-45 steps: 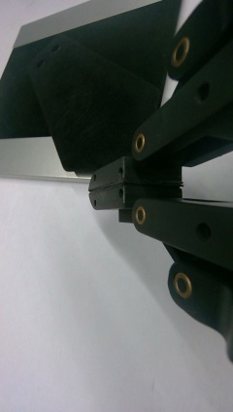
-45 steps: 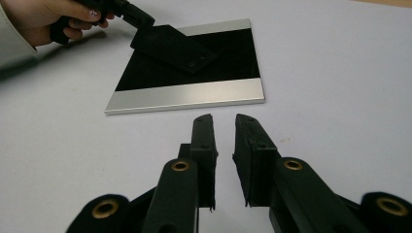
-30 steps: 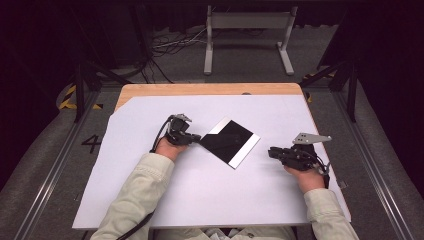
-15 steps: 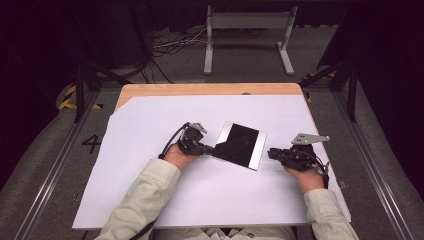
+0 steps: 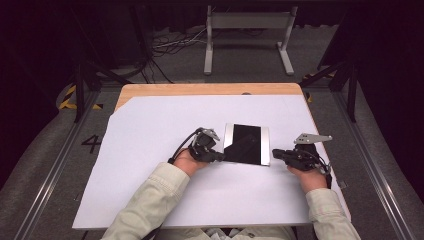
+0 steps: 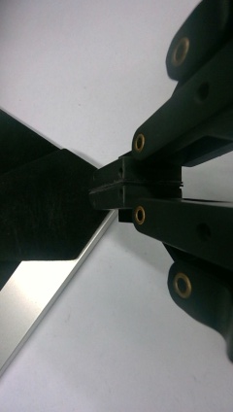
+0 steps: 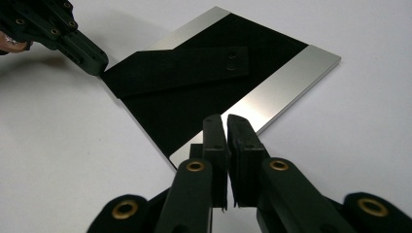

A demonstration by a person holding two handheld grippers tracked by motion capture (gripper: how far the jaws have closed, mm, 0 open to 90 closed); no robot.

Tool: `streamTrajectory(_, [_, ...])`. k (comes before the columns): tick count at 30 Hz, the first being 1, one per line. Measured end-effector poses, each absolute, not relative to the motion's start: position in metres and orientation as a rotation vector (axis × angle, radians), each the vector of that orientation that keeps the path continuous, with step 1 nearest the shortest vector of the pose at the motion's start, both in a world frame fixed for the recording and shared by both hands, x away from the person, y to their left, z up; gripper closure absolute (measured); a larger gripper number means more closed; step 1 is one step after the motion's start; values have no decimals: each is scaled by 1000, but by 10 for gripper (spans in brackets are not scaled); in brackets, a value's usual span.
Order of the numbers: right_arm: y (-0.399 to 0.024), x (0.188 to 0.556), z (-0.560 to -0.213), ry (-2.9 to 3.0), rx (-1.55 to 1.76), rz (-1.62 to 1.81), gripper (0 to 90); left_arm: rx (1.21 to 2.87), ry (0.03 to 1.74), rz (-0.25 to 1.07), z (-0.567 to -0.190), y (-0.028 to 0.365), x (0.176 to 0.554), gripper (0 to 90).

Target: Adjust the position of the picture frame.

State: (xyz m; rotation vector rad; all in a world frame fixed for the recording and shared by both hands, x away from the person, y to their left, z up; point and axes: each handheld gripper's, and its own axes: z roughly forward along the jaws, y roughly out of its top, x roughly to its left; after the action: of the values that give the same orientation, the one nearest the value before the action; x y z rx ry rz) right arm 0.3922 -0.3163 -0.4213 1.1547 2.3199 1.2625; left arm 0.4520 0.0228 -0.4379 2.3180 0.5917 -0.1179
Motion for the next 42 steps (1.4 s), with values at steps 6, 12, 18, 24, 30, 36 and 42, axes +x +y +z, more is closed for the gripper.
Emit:
streamTrajectory(6, [-318, 392, -421, 2314, 1171, 1258, 886, 2290, 593, -125, -440, 14, 449, 900])
streamTrajectory(12, [-322, 393, -421, 2307, 1187, 1250, 897, 2272, 596, -127, -442, 10, 448, 900])
streamTrajectory(18, [-325, 395, -420, 2295, 1207, 1247, 900, 2244, 604, -87, -431, 25, 450, 900])
streamTrajectory(24, [-324, 403, -417, 2287, 1237, 1234, 900, 2232, 599, -57, -423, 39, 448, 899])
streamTrajectory(30, [-315, 419, -415, 2306, 1248, 1185, 900, 2208, 633, -31, -419, 63, 449, 899])
streamTrajectory(36, [-310, 442, -412, 2319, 1268, 1104, 900, 2200, 660, -4, -416, 78, 446, 898])
streamTrajectory(42, [-304, 462, -409, 2305, 1286, 1047, 900, 2201, 678, 31, -418, 98, 441, 891])
